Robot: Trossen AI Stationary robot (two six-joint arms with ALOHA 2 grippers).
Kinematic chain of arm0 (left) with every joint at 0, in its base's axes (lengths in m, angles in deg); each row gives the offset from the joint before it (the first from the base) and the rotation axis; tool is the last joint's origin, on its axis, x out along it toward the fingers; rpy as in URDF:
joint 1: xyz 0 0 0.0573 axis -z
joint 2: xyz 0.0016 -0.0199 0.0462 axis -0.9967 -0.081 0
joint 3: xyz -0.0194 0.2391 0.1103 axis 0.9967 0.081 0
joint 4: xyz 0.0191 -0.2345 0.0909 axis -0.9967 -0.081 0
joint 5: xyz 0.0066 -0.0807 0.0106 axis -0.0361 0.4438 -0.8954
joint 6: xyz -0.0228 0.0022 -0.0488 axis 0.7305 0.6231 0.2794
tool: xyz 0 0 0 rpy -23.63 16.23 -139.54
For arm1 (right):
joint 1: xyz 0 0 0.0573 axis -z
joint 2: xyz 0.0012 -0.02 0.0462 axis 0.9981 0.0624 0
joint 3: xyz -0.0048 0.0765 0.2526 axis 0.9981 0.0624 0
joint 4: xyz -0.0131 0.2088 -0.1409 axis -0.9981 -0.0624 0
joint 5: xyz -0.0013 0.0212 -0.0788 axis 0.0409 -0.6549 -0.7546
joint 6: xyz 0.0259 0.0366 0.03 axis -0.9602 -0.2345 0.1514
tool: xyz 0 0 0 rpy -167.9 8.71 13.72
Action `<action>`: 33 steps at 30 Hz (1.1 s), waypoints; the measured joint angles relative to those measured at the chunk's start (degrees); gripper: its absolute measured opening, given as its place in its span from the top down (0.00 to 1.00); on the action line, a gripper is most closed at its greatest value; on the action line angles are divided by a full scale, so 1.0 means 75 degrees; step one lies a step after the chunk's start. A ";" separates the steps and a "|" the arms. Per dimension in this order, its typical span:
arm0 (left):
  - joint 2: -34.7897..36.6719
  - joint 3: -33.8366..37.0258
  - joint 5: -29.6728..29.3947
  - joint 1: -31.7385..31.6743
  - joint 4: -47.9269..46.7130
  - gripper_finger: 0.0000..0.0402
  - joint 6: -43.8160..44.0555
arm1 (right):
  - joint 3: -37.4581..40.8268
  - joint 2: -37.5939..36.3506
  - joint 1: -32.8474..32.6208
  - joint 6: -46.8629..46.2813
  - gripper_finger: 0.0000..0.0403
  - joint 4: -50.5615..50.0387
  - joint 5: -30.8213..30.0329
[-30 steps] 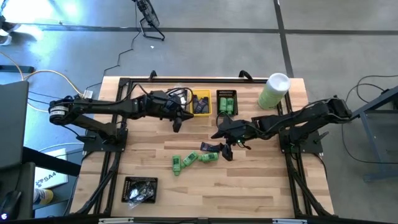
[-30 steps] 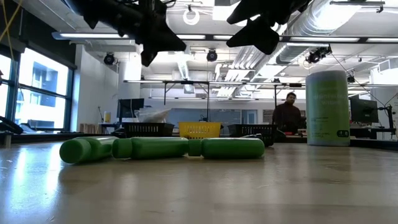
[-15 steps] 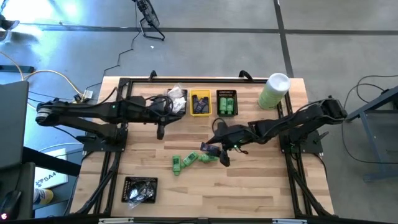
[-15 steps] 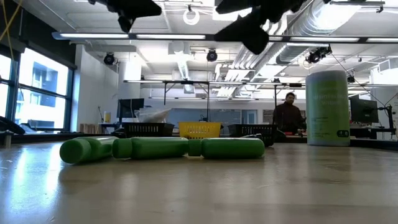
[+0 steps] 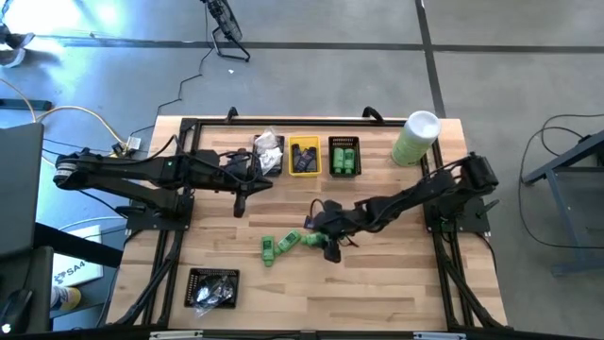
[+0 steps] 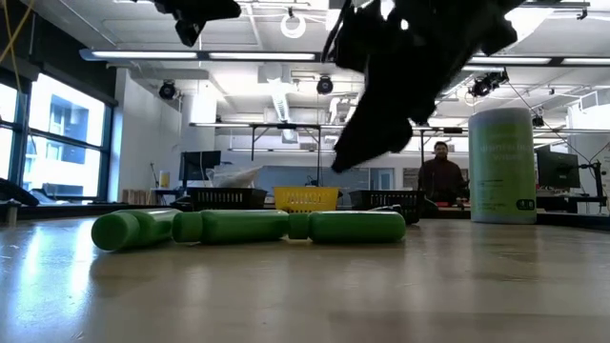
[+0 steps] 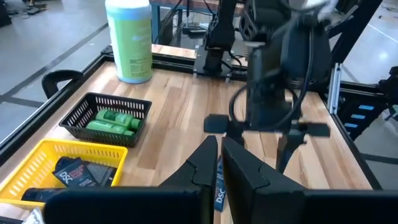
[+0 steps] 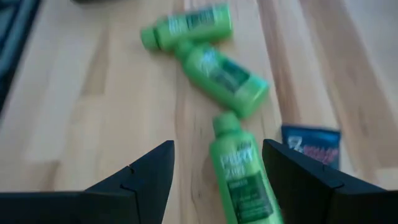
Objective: Pick & Place Travel size toiletries
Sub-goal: Put the green shampoo bottle into the top right black bin
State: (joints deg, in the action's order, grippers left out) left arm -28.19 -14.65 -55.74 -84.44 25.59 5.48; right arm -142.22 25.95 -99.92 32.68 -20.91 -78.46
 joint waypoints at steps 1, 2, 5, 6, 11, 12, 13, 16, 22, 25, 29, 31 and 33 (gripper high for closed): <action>0.0000 0.0000 0.0000 0.0000 -0.0009 0.95 0.0000 | -0.0001 0.0120 -0.0004 0.0001 0.42 -0.0004 -0.0006; 0.0003 0.0000 0.0000 0.0000 -0.0038 0.95 0.0000 | 0.0000 0.0237 -0.0007 0.0010 0.42 0.0005 -0.0024; 0.0000 0.0000 0.0003 -0.0003 -0.0184 0.95 0.0043 | -0.0003 0.0519 -0.0009 0.0053 0.42 -0.0057 -0.0091; 0.0000 0.0000 0.0003 -0.0003 -0.0198 0.95 0.0061 | -0.0003 0.0585 -0.0006 0.0066 0.42 -0.0041 -0.0131; 0.0000 0.0000 0.0006 -0.0017 -0.0344 0.95 0.0089 | -0.0003 0.0828 -0.0003 0.0477 0.42 -0.0083 -0.0180; 0.0000 0.0000 0.0005 -0.0017 -0.0346 0.95 0.0115 | -0.0003 0.0853 -0.0003 0.0572 0.42 -0.0093 -0.0178; 0.0000 0.0000 0.0003 -0.0017 -0.0328 0.95 0.0117 | -0.0003 0.0865 -0.0003 0.0643 0.42 -0.0176 -0.0175; 0.0000 0.0000 0.0006 -0.0017 -0.0338 0.95 0.0119 | -0.0003 0.0862 -0.0003 0.0722 0.42 -0.0407 -0.0414; 0.0000 0.0000 0.0003 -0.0017 -0.0332 0.95 0.0119 | -0.0003 0.0868 -0.0001 0.0857 0.42 -0.0565 -0.0557; 0.0000 0.0000 0.0003 -0.0017 -0.0332 0.95 0.0119 | -0.0006 0.1057 -0.0003 0.0857 0.42 -0.0568 -0.0568; 0.0000 0.0000 0.0003 -0.0017 -0.0361 0.95 0.0122 | -0.0023 0.1191 -0.0019 0.0811 0.41 -0.0500 -0.0506; 0.0000 0.0000 0.0003 -0.0017 -0.0357 0.95 0.0122 | -0.0020 0.1196 -0.0051 0.0800 0.42 -0.0481 -0.0558; 0.0000 0.0000 0.0003 -0.0017 -0.0358 0.95 0.0165 | -0.0020 0.1200 -0.0062 0.0808 0.42 -0.0467 -0.0642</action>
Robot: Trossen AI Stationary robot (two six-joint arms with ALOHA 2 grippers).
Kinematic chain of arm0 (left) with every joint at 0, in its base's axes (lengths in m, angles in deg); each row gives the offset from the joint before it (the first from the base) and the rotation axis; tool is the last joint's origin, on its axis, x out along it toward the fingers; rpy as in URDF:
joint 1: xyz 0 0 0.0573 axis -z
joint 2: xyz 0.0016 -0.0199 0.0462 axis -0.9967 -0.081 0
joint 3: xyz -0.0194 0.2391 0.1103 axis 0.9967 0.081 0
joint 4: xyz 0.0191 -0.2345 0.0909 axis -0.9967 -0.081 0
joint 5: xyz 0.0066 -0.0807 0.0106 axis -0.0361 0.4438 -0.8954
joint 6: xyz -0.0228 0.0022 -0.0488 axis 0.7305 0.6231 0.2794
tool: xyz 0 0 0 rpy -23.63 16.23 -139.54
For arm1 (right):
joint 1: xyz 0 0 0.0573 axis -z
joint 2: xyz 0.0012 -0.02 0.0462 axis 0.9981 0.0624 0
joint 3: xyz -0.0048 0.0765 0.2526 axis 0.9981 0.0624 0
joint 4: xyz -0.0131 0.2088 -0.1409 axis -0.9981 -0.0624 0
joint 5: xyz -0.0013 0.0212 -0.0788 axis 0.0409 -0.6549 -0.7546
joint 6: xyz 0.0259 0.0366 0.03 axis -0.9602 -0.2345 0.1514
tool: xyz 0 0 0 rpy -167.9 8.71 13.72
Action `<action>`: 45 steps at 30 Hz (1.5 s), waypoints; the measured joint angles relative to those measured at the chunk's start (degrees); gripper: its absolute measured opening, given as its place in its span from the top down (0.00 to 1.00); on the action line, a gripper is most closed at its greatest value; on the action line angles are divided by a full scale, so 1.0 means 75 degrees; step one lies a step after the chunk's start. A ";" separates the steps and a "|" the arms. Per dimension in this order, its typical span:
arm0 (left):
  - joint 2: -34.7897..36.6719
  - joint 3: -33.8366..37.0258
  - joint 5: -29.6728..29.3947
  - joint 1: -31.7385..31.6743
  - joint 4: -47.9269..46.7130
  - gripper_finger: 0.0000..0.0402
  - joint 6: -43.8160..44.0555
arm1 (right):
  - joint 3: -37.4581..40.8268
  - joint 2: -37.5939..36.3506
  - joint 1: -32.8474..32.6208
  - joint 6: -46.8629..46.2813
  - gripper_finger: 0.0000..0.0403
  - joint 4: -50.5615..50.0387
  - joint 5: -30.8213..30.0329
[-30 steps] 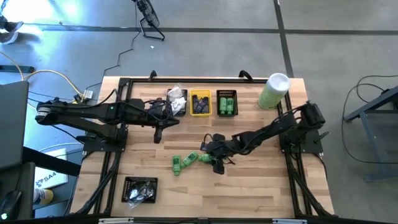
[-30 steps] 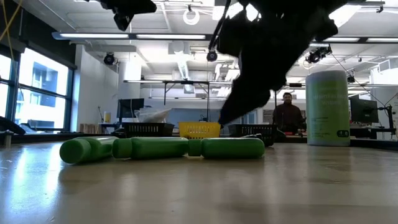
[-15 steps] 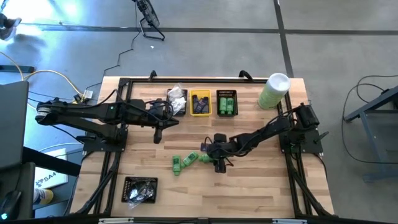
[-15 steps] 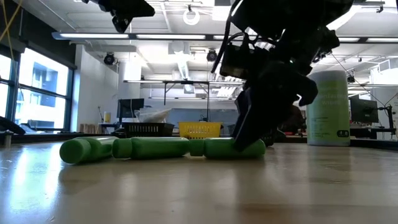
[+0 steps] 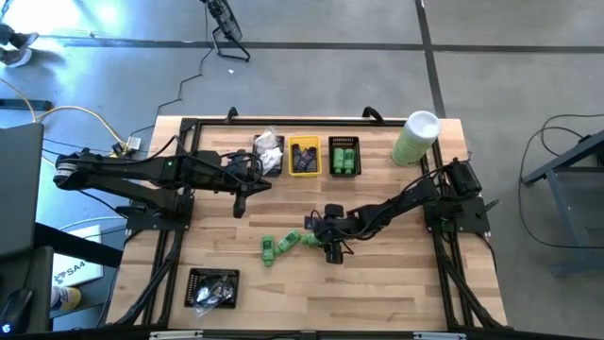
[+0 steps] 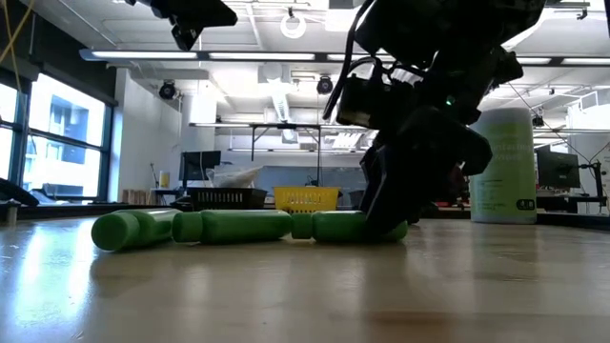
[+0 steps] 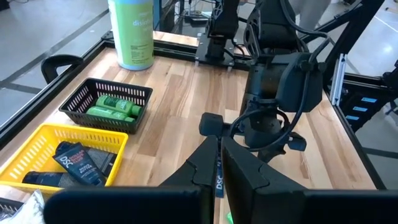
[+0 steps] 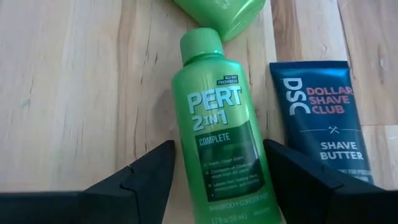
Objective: Pick & Place Travel size toiletries
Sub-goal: Put the green shampoo bottle into the top right black bin
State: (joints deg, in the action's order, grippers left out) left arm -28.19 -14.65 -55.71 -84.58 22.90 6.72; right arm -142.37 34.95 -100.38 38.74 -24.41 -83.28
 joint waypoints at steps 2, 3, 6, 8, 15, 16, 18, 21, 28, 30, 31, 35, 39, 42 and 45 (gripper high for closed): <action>0.0000 0.0000 0.0000 0.0000 -0.0002 0.95 0.0013 | 0.0000 0.0000 0.0003 -0.0002 0.42 0.0002 0.0015; 0.0000 0.0000 0.0000 0.0000 0.0000 0.95 0.0013 | 0.0000 0.0001 0.0002 -0.0006 0.43 0.0002 0.0013; 0.0000 0.0000 0.0000 0.0000 0.0000 0.95 0.0016 | 0.0000 0.0009 0.0001 -0.0007 0.47 0.0037 0.0013; 0.0000 0.0000 0.0000 0.0000 0.0000 0.95 0.0016 | 0.0000 0.0012 0.0003 -0.0016 0.51 0.0057 0.0013; 0.0000 0.0000 -0.0013 0.0000 0.0000 0.95 0.0016 | 0.0012 -0.0063 0.0006 -0.0013 0.59 0.0112 0.0106; 0.0000 -0.0001 -0.0037 0.0000 0.0000 0.95 0.0016 | 0.0017 -0.0089 0.0006 -0.0019 0.59 0.0108 0.0134; 0.0000 -0.0001 -0.0050 0.0000 0.0003 0.95 0.0016 | 0.0026 -0.0164 0.0009 -0.0081 0.59 0.0059 0.0190; 0.0000 -0.0003 -0.0064 0.0000 0.0000 0.95 0.0016 | 0.0047 -0.0474 0.0008 -0.0207 0.60 -0.0039 0.0268; 0.0000 -0.0003 -0.0070 0.0000 -0.0001 0.95 0.0013 | 0.0020 -0.1611 0.0132 -0.0412 0.60 -0.0286 -0.0099; -0.0003 -0.0003 -0.0073 0.0000 -0.0003 0.95 -0.0002 | 0.0023 -0.2012 0.0231 -0.0432 0.61 -0.0628 -0.0419; -0.0003 -0.0003 -0.0074 -0.0003 0.0003 0.95 -0.0036 | 0.0023 -0.2187 0.0311 -0.0434 0.61 -0.0655 -0.0559; -0.0003 -0.0006 -0.0125 -0.0003 -0.0002 0.95 -0.0056 | 0.0026 -0.2912 0.0683 -0.0423 0.61 -0.0917 -0.0962; -0.0003 -0.0009 -0.0183 -0.0003 0.0008 0.95 -0.0177 | 0.0017 -0.3469 0.1162 -0.0425 0.60 -0.0910 -0.1243; -0.0003 -0.0009 -0.0239 -0.0003 0.0001 0.95 -0.0194 | 0.0017 -0.3735 0.1547 -0.0441 0.61 -0.0925 -0.1407; -0.0003 -0.0009 -0.0254 -0.0003 -0.0004 0.95 -0.0194 | 0.0017 -0.3889 0.1929 -0.0510 0.61 -0.0929 -0.1550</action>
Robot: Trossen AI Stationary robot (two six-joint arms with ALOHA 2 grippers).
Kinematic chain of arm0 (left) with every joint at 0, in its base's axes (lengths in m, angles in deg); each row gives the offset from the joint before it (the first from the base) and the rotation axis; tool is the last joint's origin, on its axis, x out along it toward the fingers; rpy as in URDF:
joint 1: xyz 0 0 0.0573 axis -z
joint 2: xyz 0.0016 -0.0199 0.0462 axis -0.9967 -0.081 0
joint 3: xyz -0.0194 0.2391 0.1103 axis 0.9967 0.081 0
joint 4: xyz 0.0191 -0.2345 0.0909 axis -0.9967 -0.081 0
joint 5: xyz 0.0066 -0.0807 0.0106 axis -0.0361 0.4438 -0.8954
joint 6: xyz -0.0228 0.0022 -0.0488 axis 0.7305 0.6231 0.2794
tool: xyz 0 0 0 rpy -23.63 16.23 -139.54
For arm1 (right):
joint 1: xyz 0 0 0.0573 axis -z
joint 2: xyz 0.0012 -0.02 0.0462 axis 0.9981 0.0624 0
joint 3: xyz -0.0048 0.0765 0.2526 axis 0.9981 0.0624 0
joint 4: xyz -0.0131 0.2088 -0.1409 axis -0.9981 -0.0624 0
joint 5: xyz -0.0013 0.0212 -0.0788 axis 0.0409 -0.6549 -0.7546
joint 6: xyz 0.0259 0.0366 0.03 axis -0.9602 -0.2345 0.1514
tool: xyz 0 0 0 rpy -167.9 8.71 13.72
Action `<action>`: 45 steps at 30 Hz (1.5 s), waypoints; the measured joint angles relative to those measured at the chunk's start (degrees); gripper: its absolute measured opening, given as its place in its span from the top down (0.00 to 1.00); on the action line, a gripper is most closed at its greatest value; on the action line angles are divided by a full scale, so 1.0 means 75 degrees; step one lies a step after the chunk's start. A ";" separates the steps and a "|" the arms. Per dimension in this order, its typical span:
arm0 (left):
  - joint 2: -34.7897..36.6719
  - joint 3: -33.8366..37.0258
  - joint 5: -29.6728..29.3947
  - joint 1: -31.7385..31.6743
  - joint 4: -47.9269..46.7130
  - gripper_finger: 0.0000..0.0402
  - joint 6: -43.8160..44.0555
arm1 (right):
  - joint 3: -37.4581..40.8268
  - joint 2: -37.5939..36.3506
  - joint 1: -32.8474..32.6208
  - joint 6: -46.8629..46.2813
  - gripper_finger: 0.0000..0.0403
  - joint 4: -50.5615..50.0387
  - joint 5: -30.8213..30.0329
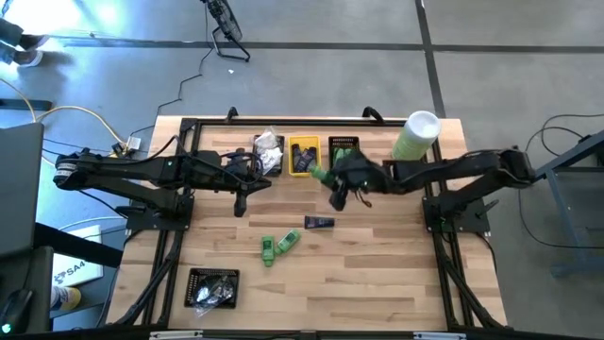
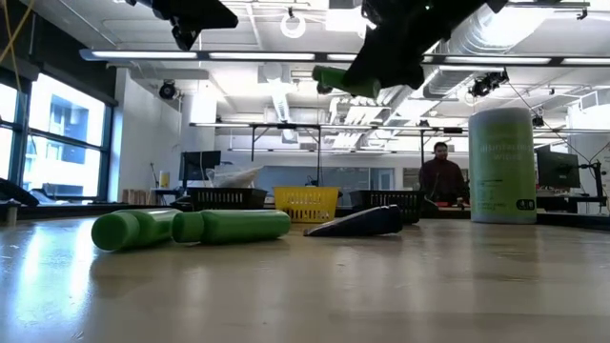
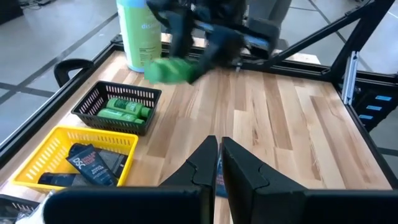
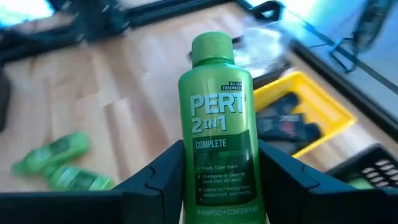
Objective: Pick & Place Travel size toiletries
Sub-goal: Put the green shampoo bottle into the top right black bin
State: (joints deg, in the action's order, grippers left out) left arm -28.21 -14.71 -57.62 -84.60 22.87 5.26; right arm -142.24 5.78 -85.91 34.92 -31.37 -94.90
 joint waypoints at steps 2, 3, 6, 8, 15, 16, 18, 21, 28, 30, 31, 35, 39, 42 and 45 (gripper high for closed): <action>0.0000 0.0000 -0.0011 0.0000 -0.0005 0.95 0.0000 | 0.0000 -0.0074 0.0302 -0.0178 0.61 -0.0109 -0.0006; 0.0000 0.0000 -0.0020 0.0000 -0.0002 0.95 0.0000 | 0.0000 -0.0088 0.0463 -0.0259 0.61 -0.0230 -0.0007; 0.0000 0.0000 -0.0023 0.0000 -0.0008 0.95 0.0000 | 0.0000 -0.0088 0.0932 -0.0392 0.61 -0.0523 -0.0040; 0.0000 0.0000 -0.0042 0.0000 -0.0006 0.95 0.0000 | 0.0000 -0.0088 0.1262 -0.0503 0.61 -0.0751 -0.0037; 0.0000 0.0000 -0.0411 0.0000 -0.0014 0.95 -0.0058 | 0.0000 0.0221 0.2232 -0.1069 0.61 -0.1361 0.0197; 0.0000 0.0000 -0.0451 0.0000 -0.0003 0.95 -0.0057 | 0.0000 0.0332 0.2304 -0.1102 0.61 -0.1350 0.0273; 0.0000 0.0000 -0.0547 0.0000 -0.0006 0.95 -0.0058 | 0.0000 0.0581 0.2396 -0.1202 0.61 -0.1293 0.0351; 0.0000 0.0000 -0.0623 0.0000 -0.0009 0.95 -0.0058 | 0.0000 0.1069 0.2492 -0.1419 0.61 -0.1302 0.0498; 0.0000 0.0000 -0.0641 0.0000 -0.0014 0.95 -0.0058 | 0.0000 0.1906 0.2655 -0.1736 0.61 -0.1317 0.0508; 0.0000 0.0000 -0.0641 0.0000 -0.0015 0.95 -0.0058 | 0.0000 0.2022 0.2658 -0.1736 0.60 -0.1316 0.0508; 0.0000 0.0000 -0.0641 0.0000 -0.0014 0.95 -0.0058 | 0.0000 0.2050 0.2658 -0.1736 0.60 -0.1318 0.0505; 0.0000 0.0000 -0.0641 0.0000 -0.0017 0.95 -0.0058 | 0.0000 0.2064 0.2695 -0.1768 0.61 -0.1323 0.0488; 0.0000 0.0000 -0.0641 0.0000 -0.0020 0.95 -0.0058 | 0.0000 0.2064 0.2803 -0.1794 0.60 -0.1433 0.0484; 0.0000 0.0000 -0.0641 0.0000 -0.0022 0.95 -0.0058 | 0.0000 0.2062 0.2867 -0.1794 0.60 -0.1650 0.0484; 0.0000 0.0000 -0.0641 0.0000 -0.0021 0.95 -0.0058 | 0.0000 0.2062 0.2906 -0.1794 0.60 -0.1712 0.0484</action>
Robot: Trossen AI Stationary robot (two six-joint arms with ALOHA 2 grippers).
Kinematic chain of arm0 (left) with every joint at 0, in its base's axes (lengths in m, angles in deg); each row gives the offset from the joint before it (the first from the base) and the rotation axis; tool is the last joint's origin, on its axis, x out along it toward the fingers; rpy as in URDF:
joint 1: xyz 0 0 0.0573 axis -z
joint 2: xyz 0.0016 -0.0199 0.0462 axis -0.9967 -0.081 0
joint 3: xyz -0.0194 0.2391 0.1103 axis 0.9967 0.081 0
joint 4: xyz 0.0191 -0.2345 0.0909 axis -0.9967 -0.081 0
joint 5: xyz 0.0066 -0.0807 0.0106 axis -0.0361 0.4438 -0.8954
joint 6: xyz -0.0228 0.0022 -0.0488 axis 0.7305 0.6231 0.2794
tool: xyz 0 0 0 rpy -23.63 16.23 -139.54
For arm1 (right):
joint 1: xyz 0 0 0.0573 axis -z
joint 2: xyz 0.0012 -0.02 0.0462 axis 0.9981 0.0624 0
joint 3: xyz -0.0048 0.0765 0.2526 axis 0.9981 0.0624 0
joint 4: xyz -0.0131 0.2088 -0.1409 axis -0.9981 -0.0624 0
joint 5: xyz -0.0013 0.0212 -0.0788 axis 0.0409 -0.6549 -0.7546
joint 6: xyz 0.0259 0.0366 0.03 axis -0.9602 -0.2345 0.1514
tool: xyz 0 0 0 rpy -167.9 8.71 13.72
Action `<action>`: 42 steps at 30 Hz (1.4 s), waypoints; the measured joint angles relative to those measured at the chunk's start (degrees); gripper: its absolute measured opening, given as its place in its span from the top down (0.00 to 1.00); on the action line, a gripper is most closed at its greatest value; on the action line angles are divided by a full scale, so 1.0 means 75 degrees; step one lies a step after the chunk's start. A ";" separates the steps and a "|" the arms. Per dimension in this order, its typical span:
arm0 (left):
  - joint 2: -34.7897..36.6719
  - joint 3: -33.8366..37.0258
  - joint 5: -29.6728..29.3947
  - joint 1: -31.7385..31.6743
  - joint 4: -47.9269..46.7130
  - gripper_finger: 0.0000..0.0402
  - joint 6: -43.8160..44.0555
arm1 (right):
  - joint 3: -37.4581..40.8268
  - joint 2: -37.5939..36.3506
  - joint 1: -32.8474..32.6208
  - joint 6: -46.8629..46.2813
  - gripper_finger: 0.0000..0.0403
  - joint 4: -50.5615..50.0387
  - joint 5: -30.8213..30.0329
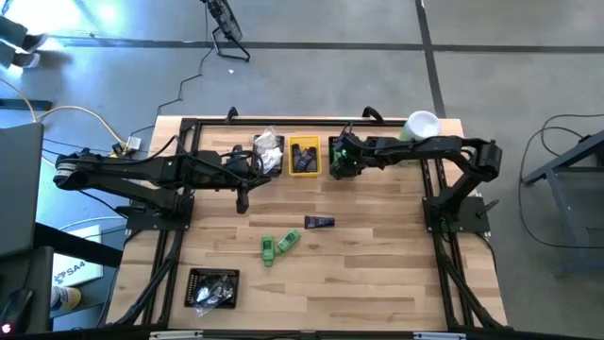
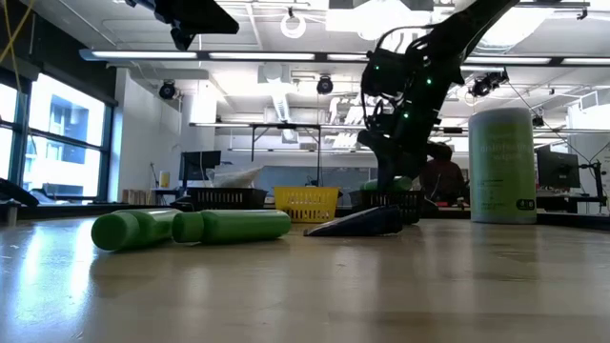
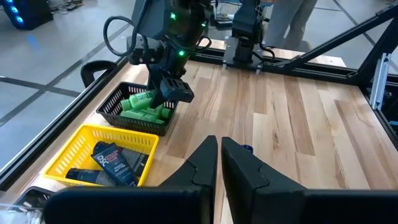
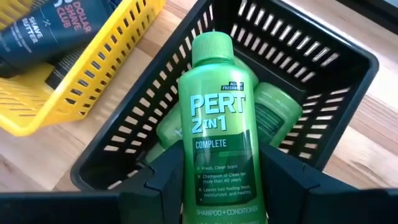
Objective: Pick & Place Travel size toiletries
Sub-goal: Put the green shampoo bottle into the top right black bin, then put the blue shave cream bottle into the yellow bin
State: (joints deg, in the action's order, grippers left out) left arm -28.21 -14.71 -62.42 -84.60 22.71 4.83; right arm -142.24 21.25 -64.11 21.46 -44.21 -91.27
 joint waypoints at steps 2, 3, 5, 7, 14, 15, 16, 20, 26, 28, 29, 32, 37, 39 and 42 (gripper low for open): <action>0.0000 0.0000 0.0000 0.0000 -0.0001 0.95 0.0002 | 0.0000 0.0001 -0.0001 0.0000 0.60 0.0000 0.0000; 0.0000 0.0000 0.0000 0.0000 0.0000 0.95 0.0000 | 0.0000 0.0000 -0.0001 0.0000 0.60 -0.0004 0.0003; 0.0000 0.0000 0.0000 0.0000 0.0000 0.95 0.0001 | 0.0000 0.0000 -0.0004 0.0006 0.58 -0.0004 0.0039; 0.0000 0.0000 0.0000 0.0000 0.0000 0.95 0.0001 | 0.0000 0.0000 -0.0004 0.0009 0.56 -0.0004 0.0160; 0.0000 0.0001 0.0000 0.0000 0.0001 0.95 0.0003 | 0.0000 0.0000 -0.0009 -0.0111 0.48 -0.0004 0.0204; 0.0000 0.0000 0.0000 0.0000 0.0000 0.95 0.0003 | 0.0000 0.0000 -0.0009 -0.0109 0.47 -0.0004 0.0203; 0.0000 0.0000 0.0000 0.0000 -0.0001 0.95 0.0003 | 0.0000 0.0000 -0.0009 -0.0108 0.46 -0.0004 0.0204; 0.0000 0.0000 0.0000 0.0000 0.0001 0.95 0.0003 | 0.0000 -0.0035 -0.0009 -0.0075 0.45 -0.0017 0.0256; 0.0000 0.0001 0.0000 0.0000 0.0001 0.95 0.0003 | 0.0000 -0.0516 -0.0009 -0.0042 0.48 -0.0003 0.0428; 0.0000 0.0003 0.0000 0.0000 -0.0001 0.95 0.0003 | 0.0000 -0.0742 -0.0021 0.0059 0.50 0.0072 0.0425; 0.0000 0.0003 -0.0012 0.0000 0.0001 0.95 0.0000 | 0.0000 -0.0871 -0.0024 0.0114 0.51 0.0071 0.0417; 0.0001 0.0001 -0.0048 0.0000 0.0004 0.95 -0.0103 | 0.0000 -0.1227 -0.0027 0.0370 0.55 0.0251 0.0379; 0.0003 0.0003 -0.0233 0.0000 0.0000 0.95 -0.0140 | 0.0000 -0.1680 -0.0033 0.0911 0.62 0.0885 0.0423; 0.0003 0.0003 -0.0284 0.0000 -0.0018 0.95 -0.0143 | 0.0000 -0.1776 -0.0036 0.1151 0.65 0.1199 0.0547; 0.0003 0.0003 -0.0291 -0.0003 -0.0078 0.95 -0.0143 | 0.0000 -0.1816 -0.0039 0.1549 0.70 0.1798 0.0797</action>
State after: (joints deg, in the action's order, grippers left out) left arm -28.19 -14.69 -64.61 -84.62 22.13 3.76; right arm -142.24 7.63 -64.40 33.08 -30.72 -85.29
